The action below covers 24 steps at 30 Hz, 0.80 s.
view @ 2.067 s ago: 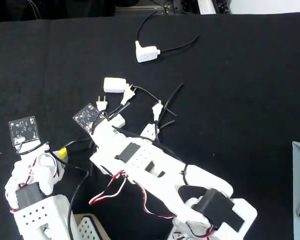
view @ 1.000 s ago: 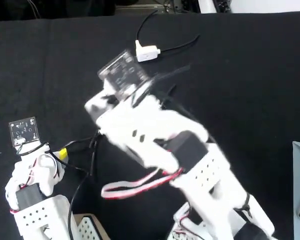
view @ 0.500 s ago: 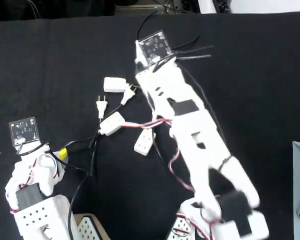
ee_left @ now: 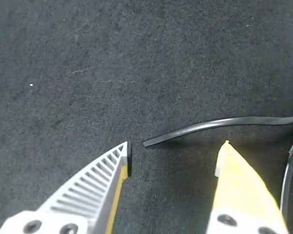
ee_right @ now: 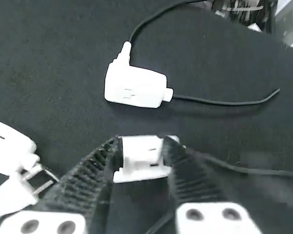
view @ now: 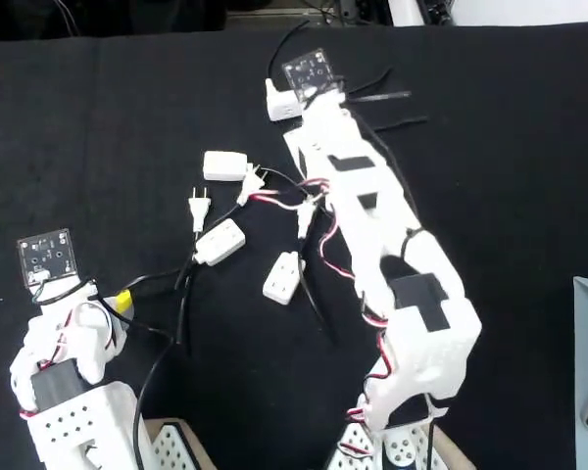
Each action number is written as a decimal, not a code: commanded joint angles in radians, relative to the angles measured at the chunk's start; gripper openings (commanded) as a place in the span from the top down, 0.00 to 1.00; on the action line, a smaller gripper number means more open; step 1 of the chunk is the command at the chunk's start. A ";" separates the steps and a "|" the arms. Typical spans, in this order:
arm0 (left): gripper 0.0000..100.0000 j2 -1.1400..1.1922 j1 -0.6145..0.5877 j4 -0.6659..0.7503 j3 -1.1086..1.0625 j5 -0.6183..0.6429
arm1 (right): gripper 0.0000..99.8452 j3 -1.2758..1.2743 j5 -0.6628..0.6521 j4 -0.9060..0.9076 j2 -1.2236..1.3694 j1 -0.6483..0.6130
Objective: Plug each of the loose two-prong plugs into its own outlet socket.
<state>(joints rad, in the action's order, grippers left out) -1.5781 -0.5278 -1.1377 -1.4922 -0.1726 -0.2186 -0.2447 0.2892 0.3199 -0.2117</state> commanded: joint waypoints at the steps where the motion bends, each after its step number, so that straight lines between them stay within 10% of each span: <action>1: 0.71 -0.006 -0.008 0.023 0.007 0.005 | 0.78 0.088 0.057 0.104 -0.035 0.011; 11: 0.71 -0.006 -0.008 0.025 0.005 0.005 | 0.82 0.081 0.167 0.493 -0.162 -0.143; 24: 0.71 -0.006 -0.008 0.020 0.005 0.005 | 0.82 0.239 0.344 0.512 0.125 -0.241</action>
<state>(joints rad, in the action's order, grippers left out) -1.5781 -0.5278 -1.1377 -1.4922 -0.1726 -0.0713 0.0744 0.7971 0.4120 -0.4358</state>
